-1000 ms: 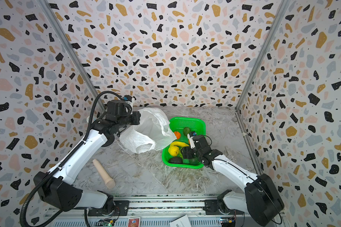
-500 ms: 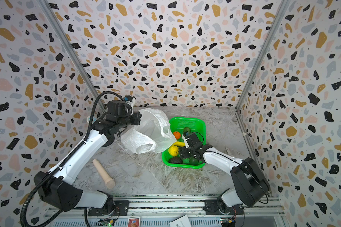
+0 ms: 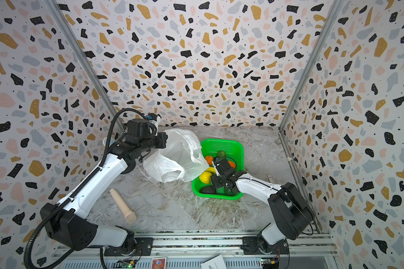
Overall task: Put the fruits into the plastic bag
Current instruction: 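Grasp the green custard apple with the right gripper and lift it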
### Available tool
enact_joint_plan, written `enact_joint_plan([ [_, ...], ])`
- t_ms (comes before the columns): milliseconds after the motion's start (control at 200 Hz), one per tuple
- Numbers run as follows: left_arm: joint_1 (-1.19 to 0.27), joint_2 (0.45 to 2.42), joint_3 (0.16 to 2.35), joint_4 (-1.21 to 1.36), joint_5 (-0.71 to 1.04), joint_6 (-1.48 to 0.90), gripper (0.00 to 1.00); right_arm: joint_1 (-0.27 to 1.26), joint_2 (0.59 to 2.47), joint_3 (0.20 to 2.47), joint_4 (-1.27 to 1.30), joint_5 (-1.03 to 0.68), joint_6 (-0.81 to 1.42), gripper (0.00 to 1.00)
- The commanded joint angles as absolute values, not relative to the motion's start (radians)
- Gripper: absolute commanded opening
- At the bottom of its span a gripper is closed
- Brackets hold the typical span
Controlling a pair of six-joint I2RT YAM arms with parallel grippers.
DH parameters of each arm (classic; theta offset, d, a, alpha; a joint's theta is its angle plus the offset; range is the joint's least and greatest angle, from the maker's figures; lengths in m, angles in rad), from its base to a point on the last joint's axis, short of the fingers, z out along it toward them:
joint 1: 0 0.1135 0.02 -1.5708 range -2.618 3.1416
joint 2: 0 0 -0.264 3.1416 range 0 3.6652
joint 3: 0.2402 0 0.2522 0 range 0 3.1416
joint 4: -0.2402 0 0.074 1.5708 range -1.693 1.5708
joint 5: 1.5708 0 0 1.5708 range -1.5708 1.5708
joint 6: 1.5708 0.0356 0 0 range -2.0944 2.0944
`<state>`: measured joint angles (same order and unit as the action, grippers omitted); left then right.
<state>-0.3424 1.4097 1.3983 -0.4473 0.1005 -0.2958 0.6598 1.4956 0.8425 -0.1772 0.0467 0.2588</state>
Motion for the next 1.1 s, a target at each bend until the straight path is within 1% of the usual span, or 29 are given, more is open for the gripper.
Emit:
enact_joint_plan([
  [0, -0.338, 1.417, 1.393, -0.417, 0.115, -0.303, 0.0, 0.664, 1.394, 0.85, -0.195, 0.085, 0.255, 0.37],
  [175, -0.338, 1.42, 1.393, -0.415, 0.125, -0.309, 0.0, 0.663, 1.244, 0.881, -0.22, 0.156, 0.261, 0.37],
  [265, -0.338, 1.423, 1.393, -0.415, 0.129, -0.31, 0.0, 0.664, 1.169, 0.924, -0.228, 0.158, 0.258, 0.37],
  [365, -0.338, 1.424, 1.393, -0.413, 0.134, -0.313, 0.0, 0.665, 1.108, 0.983, -0.207, 0.089, 0.237, 0.38],
  [501, -0.338, 1.423, 1.393, -0.414, 0.147, -0.317, 0.0, 0.676, 1.073, 1.067, -0.132, -0.061, 0.243, 0.38],
  [631, -0.338, 1.423, 1.393, -0.414, 0.165, -0.323, 0.0, 0.718, 1.104, 1.146, -0.031, -0.211, 0.264, 0.39],
  [711, -0.338, 1.422, 1.393, -0.411, 0.181, -0.332, 0.0, 0.748, 1.16, 1.19, 0.025, -0.305, 0.289, 0.4],
  [756, -0.34, 1.423, 1.393, -0.407, 0.193, -0.341, 0.0, 0.77, 1.204, 1.21, 0.047, -0.331, 0.302, 0.4],
  [906, -0.338, 1.425, 1.404, -0.393, 0.261, -0.378, 0.0, 0.821, 1.331, 1.26, 0.09, -0.332, 0.331, 0.39],
  [1091, -0.338, 1.414, 1.421, -0.385, 0.359, -0.427, 0.0, 0.813, 1.43, 1.327, 0.039, -0.218, 0.347, 0.4],
])
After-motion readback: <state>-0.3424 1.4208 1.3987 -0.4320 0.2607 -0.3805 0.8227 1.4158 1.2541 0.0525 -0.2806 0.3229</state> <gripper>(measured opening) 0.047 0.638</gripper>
